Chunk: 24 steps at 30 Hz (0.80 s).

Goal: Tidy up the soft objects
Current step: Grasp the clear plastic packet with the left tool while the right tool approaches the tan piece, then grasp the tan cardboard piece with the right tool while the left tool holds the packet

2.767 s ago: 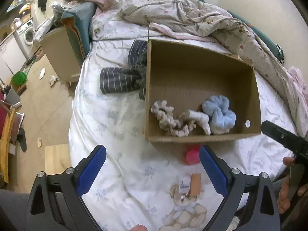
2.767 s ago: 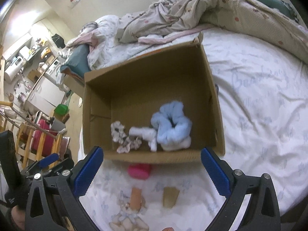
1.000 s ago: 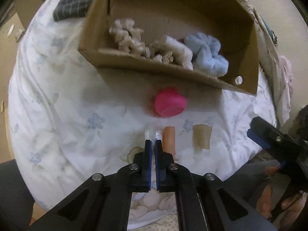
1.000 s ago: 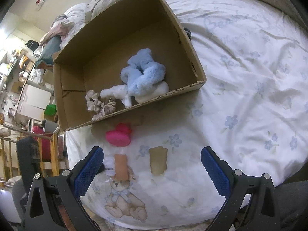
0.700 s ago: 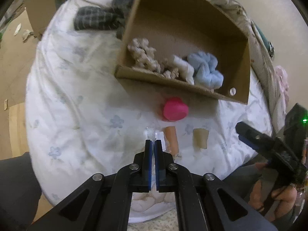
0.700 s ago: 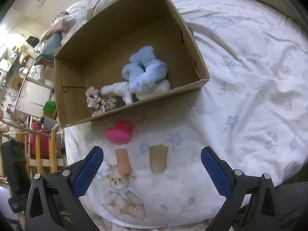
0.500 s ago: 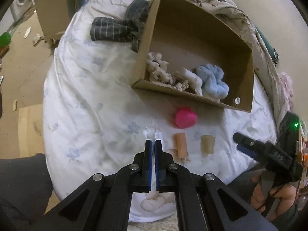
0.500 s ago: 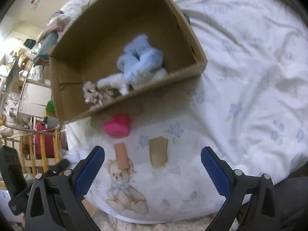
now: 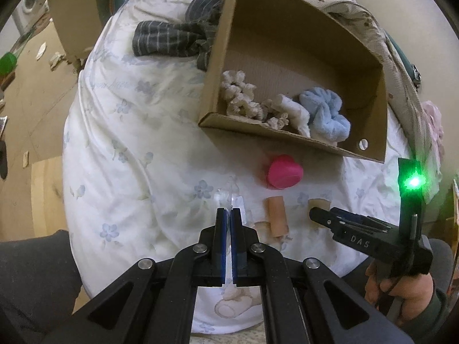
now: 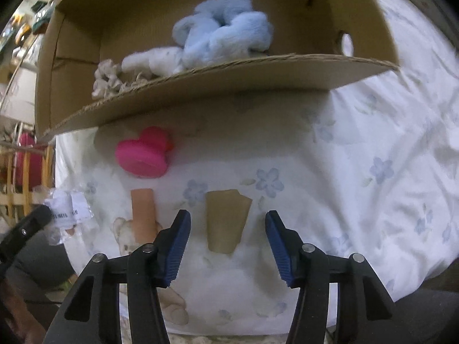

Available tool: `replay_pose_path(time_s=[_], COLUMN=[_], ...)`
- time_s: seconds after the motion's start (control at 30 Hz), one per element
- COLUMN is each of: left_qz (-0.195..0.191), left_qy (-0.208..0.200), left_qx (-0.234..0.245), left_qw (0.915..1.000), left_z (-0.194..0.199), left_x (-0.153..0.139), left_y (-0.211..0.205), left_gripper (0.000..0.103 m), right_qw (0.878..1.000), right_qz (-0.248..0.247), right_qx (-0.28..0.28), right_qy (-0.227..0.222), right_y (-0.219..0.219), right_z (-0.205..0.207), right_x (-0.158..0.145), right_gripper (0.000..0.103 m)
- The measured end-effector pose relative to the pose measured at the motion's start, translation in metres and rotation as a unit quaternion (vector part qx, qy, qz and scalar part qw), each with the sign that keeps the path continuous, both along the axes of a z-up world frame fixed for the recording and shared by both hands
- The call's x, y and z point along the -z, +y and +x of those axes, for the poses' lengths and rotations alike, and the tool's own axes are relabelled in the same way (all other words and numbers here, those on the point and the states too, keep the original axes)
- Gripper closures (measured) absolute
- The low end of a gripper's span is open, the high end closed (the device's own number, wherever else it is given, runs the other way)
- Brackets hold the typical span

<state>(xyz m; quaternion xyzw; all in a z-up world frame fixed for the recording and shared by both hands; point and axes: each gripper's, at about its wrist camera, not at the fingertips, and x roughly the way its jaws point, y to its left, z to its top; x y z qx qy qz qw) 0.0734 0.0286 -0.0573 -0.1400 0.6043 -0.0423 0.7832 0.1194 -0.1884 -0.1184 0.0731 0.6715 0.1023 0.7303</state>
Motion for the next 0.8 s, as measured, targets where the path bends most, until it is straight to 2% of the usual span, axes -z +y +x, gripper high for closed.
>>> replay_pose_path(time_s=[0.03,0.1,0.2,0.33,0.8], left_qz=[0.0,-0.002,-0.001,0.007,0.044], left_qy=[0.002,0.005,0.003,-0.001,-0.023], left_qx=[-0.004,-0.01,-0.012,-0.012,-0.025], left_qw=[1.0,0.9999,0.9999,0.9999,0.9985], left_z=[0.0,0.001,0.001,0.0,-0.004], left_x=[0.001,0.002,0.002,0.002,-0.001], left_y=[0.002,0.005,0.005,0.004,0.01], left_gripper=[0.1,0.1,0.1,0.1,0.1], right_qw=[1.0,1.0,1.0,0.998,0.997], right_qz=[-0.005,-0.007,-0.006,0.01,0.042], right_qx=[-0.005,-0.013,-0.024,-0.031,-0.036], right_qy=[-0.002,-0.005,-0.017,-0.045,-0.059], right_y=[0.003,0.008,0.014,0.021,0.002], right_z=[0.0,0.0,0.0,-0.005,-0.017], right_x=[0.001,0.001,-0.005,-0.017,-0.035], right_gripper=[0.049,0.072,0.088,0.089,0.089])
